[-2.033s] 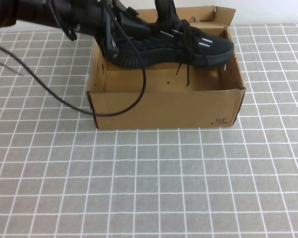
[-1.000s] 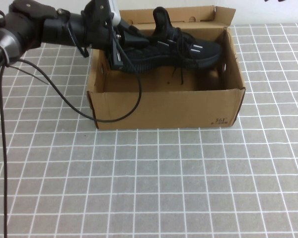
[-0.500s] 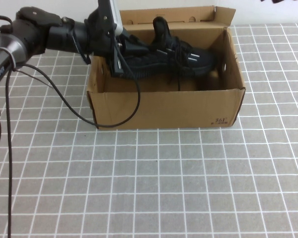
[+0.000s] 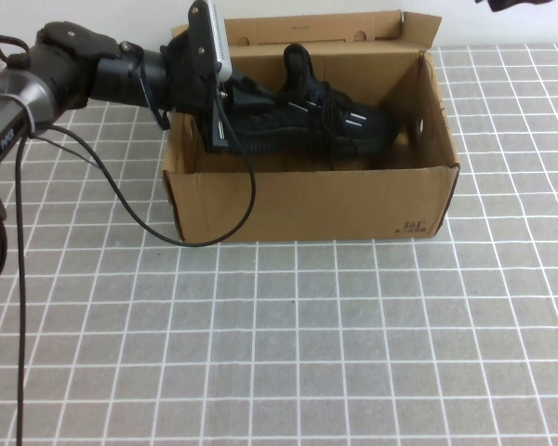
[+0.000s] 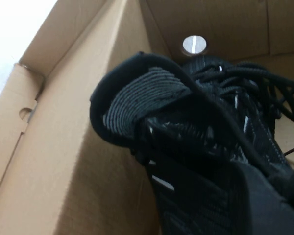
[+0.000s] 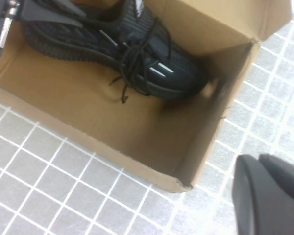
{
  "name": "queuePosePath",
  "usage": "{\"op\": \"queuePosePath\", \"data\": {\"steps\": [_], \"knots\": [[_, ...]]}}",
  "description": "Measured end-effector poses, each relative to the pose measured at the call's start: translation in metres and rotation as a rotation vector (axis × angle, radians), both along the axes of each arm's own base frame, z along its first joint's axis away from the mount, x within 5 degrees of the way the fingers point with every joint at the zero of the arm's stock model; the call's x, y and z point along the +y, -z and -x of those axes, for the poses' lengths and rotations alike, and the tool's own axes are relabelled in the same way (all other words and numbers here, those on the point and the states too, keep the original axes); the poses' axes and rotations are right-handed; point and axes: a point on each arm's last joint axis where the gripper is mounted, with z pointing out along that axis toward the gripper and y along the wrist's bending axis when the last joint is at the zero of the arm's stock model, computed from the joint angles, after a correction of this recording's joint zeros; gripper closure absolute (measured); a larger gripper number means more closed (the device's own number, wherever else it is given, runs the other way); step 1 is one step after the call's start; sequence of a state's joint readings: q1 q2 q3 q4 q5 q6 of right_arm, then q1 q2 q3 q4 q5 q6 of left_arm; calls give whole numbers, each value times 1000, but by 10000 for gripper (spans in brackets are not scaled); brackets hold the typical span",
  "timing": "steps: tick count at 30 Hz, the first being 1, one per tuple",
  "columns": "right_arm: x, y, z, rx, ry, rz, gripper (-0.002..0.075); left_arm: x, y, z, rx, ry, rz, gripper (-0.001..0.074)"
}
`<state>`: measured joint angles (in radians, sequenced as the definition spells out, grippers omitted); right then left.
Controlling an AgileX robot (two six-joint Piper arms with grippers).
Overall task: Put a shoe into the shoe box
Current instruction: Place the shoe in the shoe box
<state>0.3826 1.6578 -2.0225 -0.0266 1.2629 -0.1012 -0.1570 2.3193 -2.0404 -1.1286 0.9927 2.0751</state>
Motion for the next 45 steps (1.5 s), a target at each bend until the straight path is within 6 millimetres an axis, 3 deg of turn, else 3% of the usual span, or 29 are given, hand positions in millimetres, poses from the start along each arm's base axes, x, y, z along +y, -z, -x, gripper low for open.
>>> {"op": "queuePosePath", "data": {"steps": [30,39,42,45], "knots": [[6,8,-6,32,-26,-22,742,-5,-3,4,-27,60,27,717],[7,9,-7,38,-27,-22,742,-4,12,-2,-21,31,6,716],[7,9,-7,37,-28,-21,742,-3,13,-4,-14,9,7,676],[7,9,-7,36,-31,-18,742,-3,11,-5,13,-23,29,535]]}}
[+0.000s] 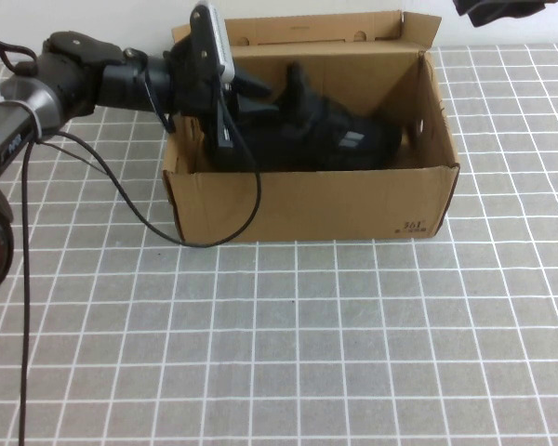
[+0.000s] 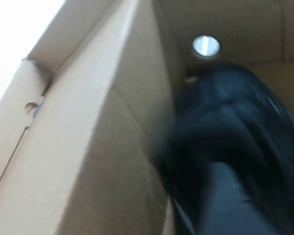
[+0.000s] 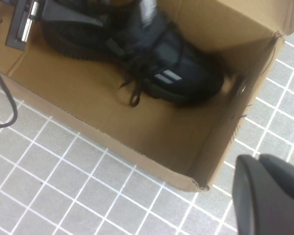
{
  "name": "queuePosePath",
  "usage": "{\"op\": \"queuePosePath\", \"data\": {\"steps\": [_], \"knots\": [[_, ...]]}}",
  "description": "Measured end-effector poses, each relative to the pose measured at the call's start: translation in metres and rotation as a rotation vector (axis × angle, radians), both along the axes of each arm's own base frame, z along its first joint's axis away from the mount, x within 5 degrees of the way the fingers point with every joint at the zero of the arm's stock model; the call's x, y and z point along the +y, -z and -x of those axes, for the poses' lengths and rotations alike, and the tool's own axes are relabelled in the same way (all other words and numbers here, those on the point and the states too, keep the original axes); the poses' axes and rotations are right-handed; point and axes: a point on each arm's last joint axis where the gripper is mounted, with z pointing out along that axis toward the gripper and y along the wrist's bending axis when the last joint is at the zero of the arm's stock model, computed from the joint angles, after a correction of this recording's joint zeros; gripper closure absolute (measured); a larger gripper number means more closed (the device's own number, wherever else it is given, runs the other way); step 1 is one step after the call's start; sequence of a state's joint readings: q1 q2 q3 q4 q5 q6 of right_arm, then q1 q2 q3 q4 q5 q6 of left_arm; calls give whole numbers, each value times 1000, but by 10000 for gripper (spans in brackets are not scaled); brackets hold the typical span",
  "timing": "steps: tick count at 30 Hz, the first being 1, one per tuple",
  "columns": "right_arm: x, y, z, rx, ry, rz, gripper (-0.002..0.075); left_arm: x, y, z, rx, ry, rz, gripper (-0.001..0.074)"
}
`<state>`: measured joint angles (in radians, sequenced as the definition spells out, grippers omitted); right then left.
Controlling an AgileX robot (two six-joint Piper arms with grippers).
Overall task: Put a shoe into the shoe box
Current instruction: Place the shoe in the shoe box, then adjust the shoe
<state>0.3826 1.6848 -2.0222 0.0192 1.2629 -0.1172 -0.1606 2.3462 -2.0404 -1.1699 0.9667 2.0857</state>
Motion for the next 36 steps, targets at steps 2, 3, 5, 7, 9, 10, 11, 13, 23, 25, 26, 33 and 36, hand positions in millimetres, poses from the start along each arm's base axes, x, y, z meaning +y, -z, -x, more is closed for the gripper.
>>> {"op": "queuePosePath", "data": {"steps": [2,3,5,7,9,10,11,13,23,25,26,33,36], "knots": [[0,0,0,-2,-5,4,742,0,-4,-1,31,-30,34,399],[0,0,0,-1,-8,2,742,0,-5,-1,43,-41,47,346],[1,0,1,1,-15,-5,742,0,-10,0,75,-65,76,246],[2,0,1,5,-23,-15,742,2,-16,1,102,-87,97,202],[3,0,1,7,-26,-20,742,5,-28,2,132,-117,125,182],[3,0,1,6,-27,-19,742,7,-36,4,159,-139,148,177],[3,0,1,6,-27,-19,742,9,-46,6,194,-168,178,176],[3,0,1,6,-30,-20,742,12,-68,13,275,-224,250,185],[6,-1,3,21,-47,-54,742,-3,-115,40,741,-539,421,279],[6,-1,3,22,-48,-56,742,-16,-108,42,740,-611,353,281],[6,-1,3,22,-48,-56,742,-23,-103,43,746,-655,315,281],[4,0,1,14,-36,-31,742,-52,-90,52,723,-845,208,282],[4,0,1,14,-36,-31,742,-58,-85,52,730,-863,207,282]]}}
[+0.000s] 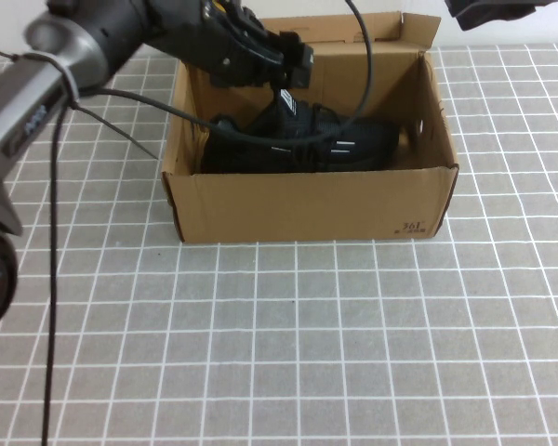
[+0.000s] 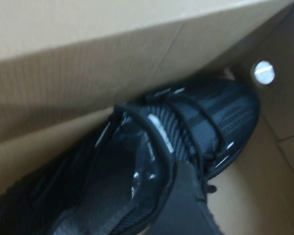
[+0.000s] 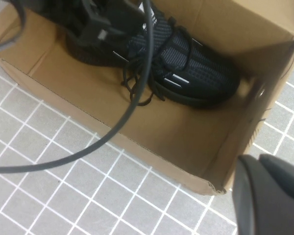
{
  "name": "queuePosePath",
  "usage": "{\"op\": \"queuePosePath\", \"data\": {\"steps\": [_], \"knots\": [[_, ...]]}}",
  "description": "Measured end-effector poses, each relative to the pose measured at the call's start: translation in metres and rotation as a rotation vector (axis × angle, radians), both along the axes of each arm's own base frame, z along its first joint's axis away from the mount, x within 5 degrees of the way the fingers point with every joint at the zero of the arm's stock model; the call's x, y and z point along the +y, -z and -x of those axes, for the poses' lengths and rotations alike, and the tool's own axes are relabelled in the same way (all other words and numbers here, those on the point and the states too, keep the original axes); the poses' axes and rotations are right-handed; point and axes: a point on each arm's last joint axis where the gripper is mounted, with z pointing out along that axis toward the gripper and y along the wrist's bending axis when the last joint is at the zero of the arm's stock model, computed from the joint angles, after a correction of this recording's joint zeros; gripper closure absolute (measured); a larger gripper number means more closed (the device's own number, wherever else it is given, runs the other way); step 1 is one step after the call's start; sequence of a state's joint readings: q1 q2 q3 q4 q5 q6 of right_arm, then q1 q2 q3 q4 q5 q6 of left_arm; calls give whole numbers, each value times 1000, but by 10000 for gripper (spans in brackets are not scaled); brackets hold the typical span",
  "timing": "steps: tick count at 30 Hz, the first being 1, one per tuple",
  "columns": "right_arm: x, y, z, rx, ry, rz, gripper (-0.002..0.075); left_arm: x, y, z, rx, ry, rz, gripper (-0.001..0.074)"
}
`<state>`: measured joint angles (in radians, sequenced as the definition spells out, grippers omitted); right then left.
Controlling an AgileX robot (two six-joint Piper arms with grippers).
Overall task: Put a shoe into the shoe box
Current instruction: Adjust the shoe
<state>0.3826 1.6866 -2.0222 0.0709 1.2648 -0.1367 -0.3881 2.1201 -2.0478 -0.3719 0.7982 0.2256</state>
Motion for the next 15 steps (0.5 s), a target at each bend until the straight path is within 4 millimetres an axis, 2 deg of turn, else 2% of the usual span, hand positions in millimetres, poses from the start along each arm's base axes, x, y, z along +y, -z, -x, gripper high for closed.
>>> {"op": "queuePosePath", "data": {"steps": [15], "knots": [[0,0,0,0,0,0,742,-7,52,-15,131,-65,2,282]]}}
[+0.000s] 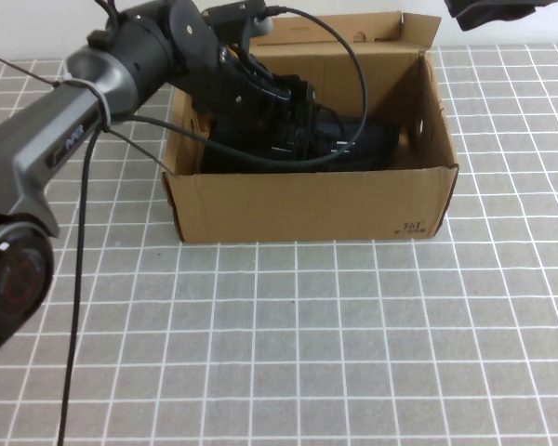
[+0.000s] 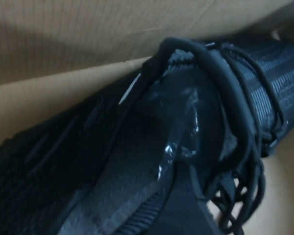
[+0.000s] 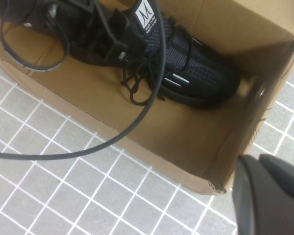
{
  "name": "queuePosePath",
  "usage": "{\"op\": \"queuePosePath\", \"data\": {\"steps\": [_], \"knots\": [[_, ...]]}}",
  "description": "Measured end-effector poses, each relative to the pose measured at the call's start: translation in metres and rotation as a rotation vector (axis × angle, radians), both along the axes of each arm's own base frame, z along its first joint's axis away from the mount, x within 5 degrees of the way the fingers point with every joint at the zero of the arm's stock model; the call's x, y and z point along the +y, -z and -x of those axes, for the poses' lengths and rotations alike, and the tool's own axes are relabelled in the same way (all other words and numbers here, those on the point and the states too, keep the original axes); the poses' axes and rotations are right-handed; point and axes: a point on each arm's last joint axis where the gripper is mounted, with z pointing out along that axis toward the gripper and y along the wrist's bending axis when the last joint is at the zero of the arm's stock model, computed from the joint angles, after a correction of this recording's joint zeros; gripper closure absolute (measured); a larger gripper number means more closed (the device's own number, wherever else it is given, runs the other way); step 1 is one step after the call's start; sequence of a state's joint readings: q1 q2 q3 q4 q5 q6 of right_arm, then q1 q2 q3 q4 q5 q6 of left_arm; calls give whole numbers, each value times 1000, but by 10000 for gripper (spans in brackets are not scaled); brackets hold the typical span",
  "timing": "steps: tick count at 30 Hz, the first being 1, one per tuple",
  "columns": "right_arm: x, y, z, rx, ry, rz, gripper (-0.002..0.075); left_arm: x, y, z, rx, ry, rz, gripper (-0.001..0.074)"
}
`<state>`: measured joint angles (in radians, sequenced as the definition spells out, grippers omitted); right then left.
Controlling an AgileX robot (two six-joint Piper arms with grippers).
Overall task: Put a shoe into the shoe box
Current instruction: Adjust the shoe
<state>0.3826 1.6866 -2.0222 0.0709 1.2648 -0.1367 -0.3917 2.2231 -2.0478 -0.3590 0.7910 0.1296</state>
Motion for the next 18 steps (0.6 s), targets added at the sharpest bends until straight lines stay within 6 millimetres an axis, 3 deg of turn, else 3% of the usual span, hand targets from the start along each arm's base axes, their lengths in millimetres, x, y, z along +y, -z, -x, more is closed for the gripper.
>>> {"op": "queuePosePath", "data": {"steps": [11,15,18], "knots": [[0,0,0,2,0,1,742,-6,24,-14,-16,-50,66,282],[0,0,0,2,0,1,742,-7,24,-16,-29,-66,95,286],[0,0,0,1,-1,1,742,-7,23,-17,-40,-72,102,335]]}}
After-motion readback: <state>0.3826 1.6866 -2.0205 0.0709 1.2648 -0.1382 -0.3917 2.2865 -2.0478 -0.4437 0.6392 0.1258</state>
